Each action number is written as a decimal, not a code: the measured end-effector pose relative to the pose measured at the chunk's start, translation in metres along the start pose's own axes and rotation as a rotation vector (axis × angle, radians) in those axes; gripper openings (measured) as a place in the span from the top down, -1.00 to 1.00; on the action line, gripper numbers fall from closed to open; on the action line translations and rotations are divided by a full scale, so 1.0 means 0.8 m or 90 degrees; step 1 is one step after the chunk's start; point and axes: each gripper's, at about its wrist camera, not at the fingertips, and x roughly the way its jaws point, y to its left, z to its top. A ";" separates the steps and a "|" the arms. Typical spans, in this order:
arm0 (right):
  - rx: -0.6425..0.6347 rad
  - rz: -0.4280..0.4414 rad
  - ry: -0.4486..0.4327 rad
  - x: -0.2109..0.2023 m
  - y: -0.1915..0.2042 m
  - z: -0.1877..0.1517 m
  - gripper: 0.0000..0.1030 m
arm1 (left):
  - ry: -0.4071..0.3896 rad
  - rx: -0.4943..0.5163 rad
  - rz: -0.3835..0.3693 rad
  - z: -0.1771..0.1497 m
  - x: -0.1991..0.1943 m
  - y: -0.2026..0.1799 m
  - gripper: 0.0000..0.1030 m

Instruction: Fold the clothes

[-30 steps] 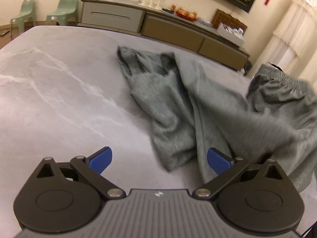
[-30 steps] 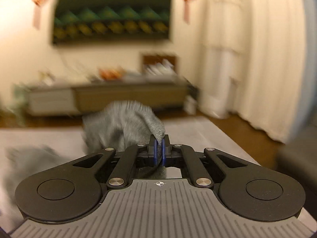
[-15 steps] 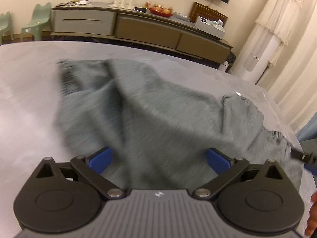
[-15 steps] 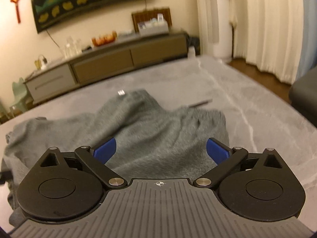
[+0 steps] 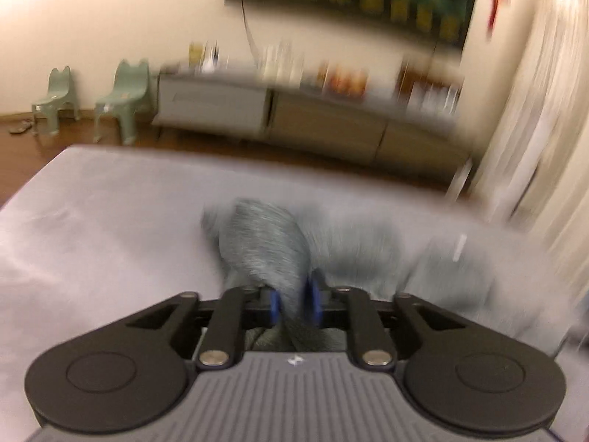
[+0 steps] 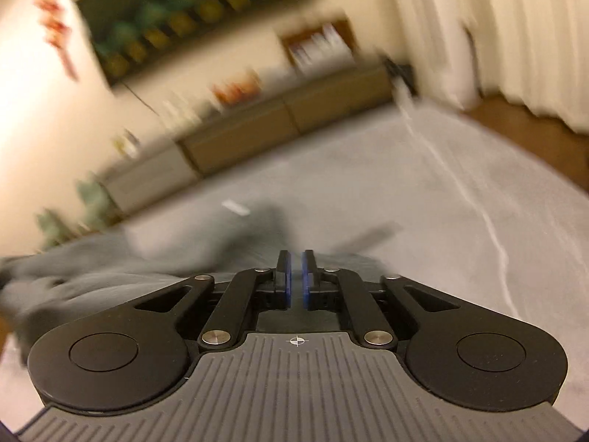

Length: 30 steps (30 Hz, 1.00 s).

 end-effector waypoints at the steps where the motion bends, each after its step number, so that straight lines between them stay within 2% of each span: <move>1: 0.010 -0.002 0.016 0.005 -0.001 -0.002 0.39 | 0.022 0.000 0.018 -0.011 0.006 0.001 0.51; 2: 0.017 0.005 0.026 0.006 -0.002 -0.005 0.23 | 0.033 -0.003 0.021 -0.021 0.007 0.002 0.44; 3: 0.024 0.013 0.035 0.007 -0.002 -0.007 -0.17 | 0.034 -0.006 0.017 -0.030 0.005 0.003 0.25; 4: 0.025 0.011 0.031 0.006 -0.001 -0.010 -0.53 | 0.031 -0.008 0.016 -0.035 0.002 0.001 -0.06; 6: 0.014 -0.009 0.015 0.006 0.002 -0.014 -0.93 | 0.022 -0.008 0.023 -0.041 -0.004 -0.006 -0.33; 9: -0.011 -0.047 0.044 0.020 0.003 -0.021 -0.95 | 0.012 0.009 0.015 -0.041 -0.012 -0.013 -0.41; 12: 0.003 -0.052 0.072 0.035 0.001 -0.022 -0.93 | 0.002 0.021 0.008 -0.043 -0.027 -0.023 -0.48; 14: 0.003 -0.007 0.060 0.028 0.004 -0.021 -0.50 | -0.001 0.026 0.001 -0.043 -0.033 -0.027 -0.51; 15: 0.002 0.020 0.050 0.023 0.007 -0.021 0.09 | -0.003 0.029 -0.002 -0.043 -0.035 -0.029 -0.51; 16: 0.001 0.046 0.041 0.018 0.009 -0.020 0.42 | -0.002 0.033 -0.004 -0.043 -0.034 -0.033 -0.54; 17: 0.000 0.073 0.032 0.013 0.011 -0.020 0.59 | -0.002 0.036 -0.007 -0.044 -0.034 -0.036 -0.55; 18: -0.001 0.100 0.022 0.008 0.014 -0.019 0.88 | -0.002 0.040 -0.010 -0.044 -0.034 -0.040 -0.56; 20: -0.003 0.153 0.003 -0.002 0.018 -0.018 0.99 | -0.003 0.052 -0.011 -0.046 -0.033 -0.049 -0.59; 23: 0.002 0.252 -0.055 -0.028 0.021 -0.013 0.99 | -0.004 0.073 -0.009 -0.050 -0.031 -0.064 -0.64; 25: -0.003 0.286 -0.083 -0.041 0.023 -0.010 1.00 | -0.003 0.089 -0.008 -0.054 -0.027 -0.074 -0.66; 26: 0.001 0.272 -0.068 -0.036 0.021 -0.011 1.00 | 0.000 0.096 -0.009 -0.056 -0.025 -0.078 -0.66; 29: 0.023 0.184 0.022 -0.006 0.014 -0.017 0.99 | 0.012 0.110 -0.013 -0.063 -0.017 -0.094 -0.66; 30: 0.038 0.191 0.027 -0.005 0.009 -0.017 0.99 | 0.015 0.112 -0.015 -0.065 -0.015 -0.098 -0.67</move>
